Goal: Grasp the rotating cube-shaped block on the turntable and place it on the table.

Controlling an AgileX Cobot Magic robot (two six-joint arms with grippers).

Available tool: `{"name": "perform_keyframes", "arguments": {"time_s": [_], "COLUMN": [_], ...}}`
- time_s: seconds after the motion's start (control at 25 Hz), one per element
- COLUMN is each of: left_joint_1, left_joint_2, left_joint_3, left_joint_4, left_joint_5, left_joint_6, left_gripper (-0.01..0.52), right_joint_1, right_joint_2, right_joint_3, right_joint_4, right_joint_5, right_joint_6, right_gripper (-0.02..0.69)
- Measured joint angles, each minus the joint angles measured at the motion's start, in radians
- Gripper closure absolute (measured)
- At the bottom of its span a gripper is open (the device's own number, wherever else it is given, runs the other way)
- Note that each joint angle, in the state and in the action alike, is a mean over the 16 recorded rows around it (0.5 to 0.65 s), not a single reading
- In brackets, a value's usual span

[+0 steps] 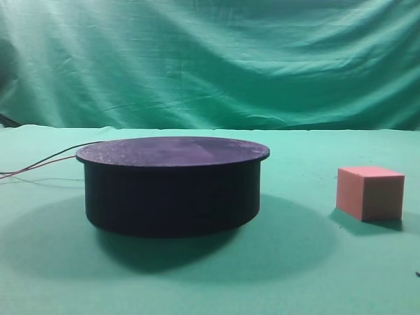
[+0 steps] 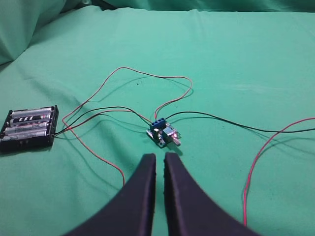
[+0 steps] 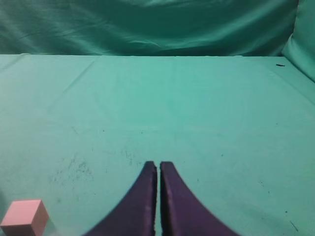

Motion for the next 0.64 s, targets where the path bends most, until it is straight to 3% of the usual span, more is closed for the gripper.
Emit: {"name": "perform_keyframes", "arguments": {"time_s": [0.64], "left_joint_1": [0.000], "left_joint_2": [0.000], "left_joint_3": [0.000], "left_joint_4": [0.000], "left_joint_5": [0.000], "left_joint_6": [0.000], "left_gripper": [0.514], "right_joint_1": [0.000], "right_joint_2": [-0.006], "right_joint_3": [0.003], "right_joint_4": [0.003], "right_joint_5": [0.034], "right_joint_6": [-0.001], "right_gripper": [0.665]}}
